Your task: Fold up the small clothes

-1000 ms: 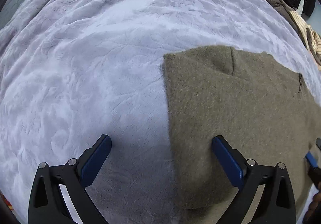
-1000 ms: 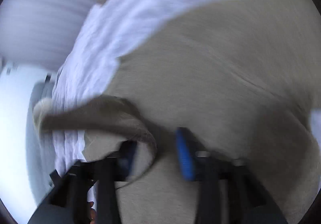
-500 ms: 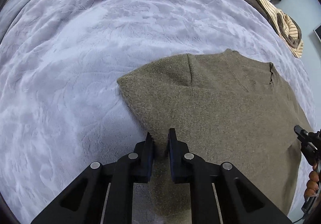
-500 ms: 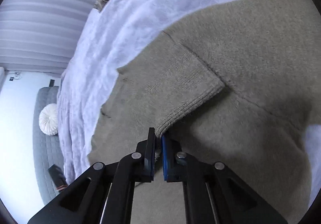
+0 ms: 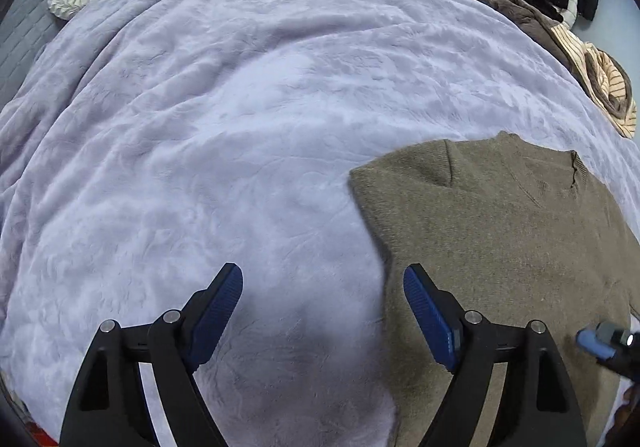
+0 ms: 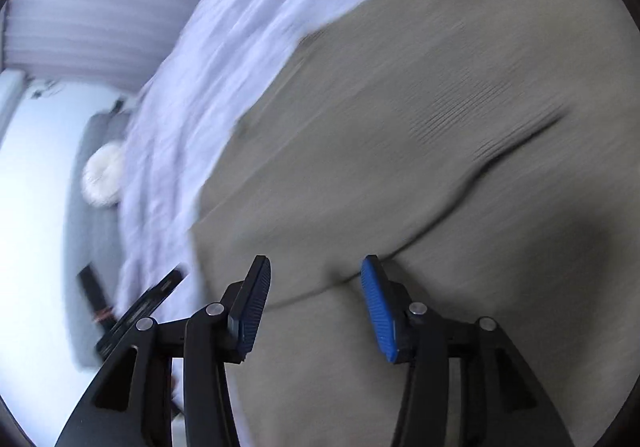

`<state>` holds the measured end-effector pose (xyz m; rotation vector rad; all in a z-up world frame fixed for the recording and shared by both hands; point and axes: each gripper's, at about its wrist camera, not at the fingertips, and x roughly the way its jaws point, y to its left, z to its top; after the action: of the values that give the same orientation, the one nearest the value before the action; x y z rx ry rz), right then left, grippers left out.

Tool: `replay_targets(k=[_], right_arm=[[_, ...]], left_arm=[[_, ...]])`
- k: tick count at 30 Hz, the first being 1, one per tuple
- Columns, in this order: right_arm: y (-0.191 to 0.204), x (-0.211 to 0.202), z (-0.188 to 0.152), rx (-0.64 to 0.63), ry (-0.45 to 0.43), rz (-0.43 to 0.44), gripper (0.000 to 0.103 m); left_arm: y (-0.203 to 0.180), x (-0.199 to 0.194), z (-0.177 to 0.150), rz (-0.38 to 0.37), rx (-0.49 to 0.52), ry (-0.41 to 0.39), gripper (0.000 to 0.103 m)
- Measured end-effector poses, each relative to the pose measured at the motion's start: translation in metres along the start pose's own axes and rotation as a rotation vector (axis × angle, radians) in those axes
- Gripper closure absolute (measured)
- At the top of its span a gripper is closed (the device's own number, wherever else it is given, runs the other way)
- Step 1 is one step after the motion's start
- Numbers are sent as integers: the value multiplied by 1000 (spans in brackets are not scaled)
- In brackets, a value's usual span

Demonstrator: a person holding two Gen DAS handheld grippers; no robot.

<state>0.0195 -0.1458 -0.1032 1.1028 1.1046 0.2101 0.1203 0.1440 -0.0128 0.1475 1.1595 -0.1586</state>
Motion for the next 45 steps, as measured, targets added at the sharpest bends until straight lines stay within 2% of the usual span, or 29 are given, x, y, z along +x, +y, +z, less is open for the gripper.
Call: replay_targets(k=[3,7,9,10,12,14,16,17,18,19,20,22,25,28,29,30,31,32,33,35,36,37,39,42,44,45], right_arm=[[26,63,-19,11,120,94,51],[47,130,-28,25,153,105,54],[53,143,-27,28,138,117,75],[58,148,-25,16,141,112,97],[70,157,-30,-31,160,120,97],[75,167,-35,-76,181,74,97],[70,180,-38,-48,212,32,97],[65,180,-37,-17,218,43,97],[64,177,-36,-2,222,55,96],[66,170,-36,-17,235,35,90],[68,161,-37,-43,240,15,79],[72,127,-33,-109,190,-13,67],[58,61,-11,-165,29,-136,67],[27,-3,18,-149,-135,-253,67],[19,-14,28,-135,-156,-293,67],[3,-26,39,-114,-172,-359,67],[-12,-34,46,-95,-181,-416,71],[-26,-42,51,-69,-186,-450,90],[-41,-51,55,-28,-187,-425,102],[-55,-66,53,41,-213,-379,103],[-62,-73,50,58,-219,-401,98],[-67,-78,45,73,-221,-409,97],[-73,-86,37,118,-224,-339,96],[-80,-94,26,153,-213,-282,86],[-79,-96,22,152,-213,-269,70],[-79,-101,19,151,-213,-259,67]], left_arm=[[16,1,-9,2,-61,26,19],[30,1,-27,33,-73,47,19],[37,-3,-35,44,-63,49,19],[40,-5,-37,42,-56,48,19],[45,-10,-40,52,-52,39,19],[47,-9,-38,41,-60,43,19],[45,-5,-35,37,-75,49,19],[42,-4,-33,33,-76,45,19],[38,-4,-31,27,-73,36,19],[32,-3,-28,18,-64,31,19],[25,-1,-24,4,-50,30,19],[7,4,-19,-12,-17,25,19],[-13,20,-14,22,16,24,19],[-20,42,-16,64,27,53,19],[-20,48,-18,67,29,56,19],[-20,49,-19,69,26,54,13],[-18,49,-19,82,21,51,10],[-16,48,-18,87,16,54,9],[-14,47,-18,86,9,65,9],[-13,41,-18,95,4,76,9],[-14,38,-18,105,15,78,9],[-16,33,-18,114,28,81,9],[-25,22,-20,108,50,82,9],[-47,5,-24,82,80,78,9],[-65,-4,-29,54,99,80,9],[-76,-7,-32,38,110,86,9]])
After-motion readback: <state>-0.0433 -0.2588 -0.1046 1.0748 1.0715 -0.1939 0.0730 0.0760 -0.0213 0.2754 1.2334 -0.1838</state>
